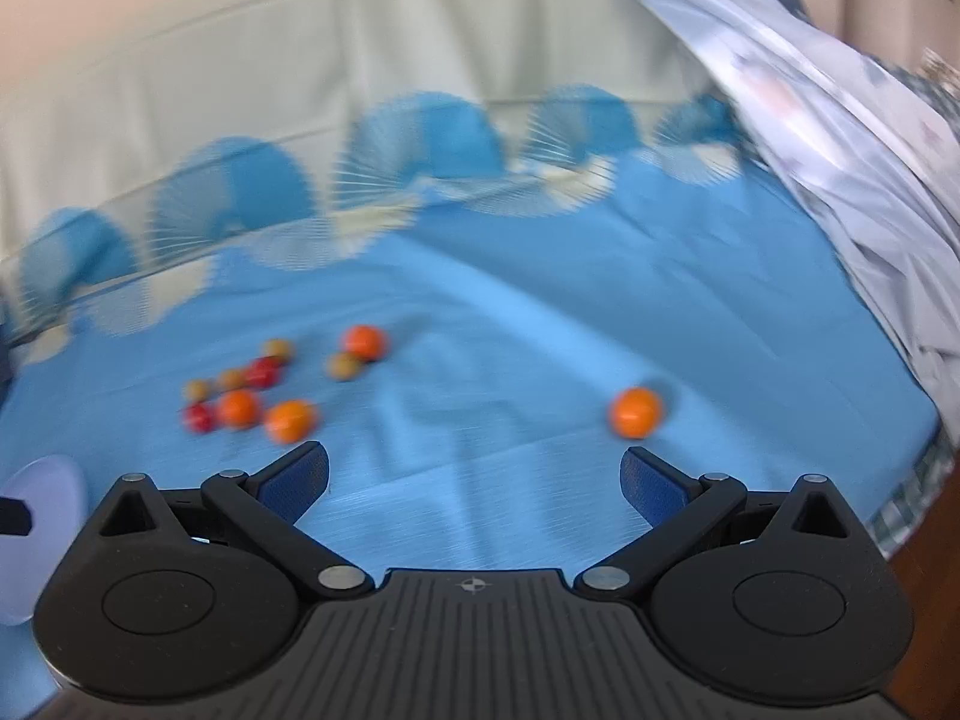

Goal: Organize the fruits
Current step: 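Grasp a small tangerine with the left tool while the right tool grasps the lone tangerine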

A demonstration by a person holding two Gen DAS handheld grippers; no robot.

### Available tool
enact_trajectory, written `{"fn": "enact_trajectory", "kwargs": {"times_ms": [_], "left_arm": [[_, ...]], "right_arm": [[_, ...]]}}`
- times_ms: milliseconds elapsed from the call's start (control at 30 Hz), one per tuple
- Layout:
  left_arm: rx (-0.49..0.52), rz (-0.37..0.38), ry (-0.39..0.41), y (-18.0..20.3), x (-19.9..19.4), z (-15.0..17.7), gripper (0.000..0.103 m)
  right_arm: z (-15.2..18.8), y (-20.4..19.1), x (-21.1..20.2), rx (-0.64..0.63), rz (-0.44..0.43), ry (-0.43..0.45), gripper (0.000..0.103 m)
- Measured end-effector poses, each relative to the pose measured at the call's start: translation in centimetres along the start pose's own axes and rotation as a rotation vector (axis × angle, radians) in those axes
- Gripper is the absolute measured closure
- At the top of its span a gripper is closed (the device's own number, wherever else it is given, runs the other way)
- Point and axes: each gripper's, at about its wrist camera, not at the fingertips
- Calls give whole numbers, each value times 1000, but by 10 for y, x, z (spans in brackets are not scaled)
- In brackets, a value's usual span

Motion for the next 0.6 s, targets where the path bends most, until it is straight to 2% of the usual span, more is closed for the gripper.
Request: {"fn": "enact_trajectory", "kwargs": {"times_ms": [233,400,600], "left_arm": [[63,34,-56,65,84,-56,0],[23,79,-115,89,134,-91,0],[74,61,-189,114,184,-120,0]], "right_arm": [[-18,50,83,65,106,-11,1],[-26,73,143,68,134,-59,1],[-23,88,189,122,162,-137,4]]}}
Point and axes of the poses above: each gripper's, at about its wrist camera, not at the fingertips, and x roughly the way its jaws point, y to its right, z to its underside, and after that the axes turned 9 degrees about x, right-handed
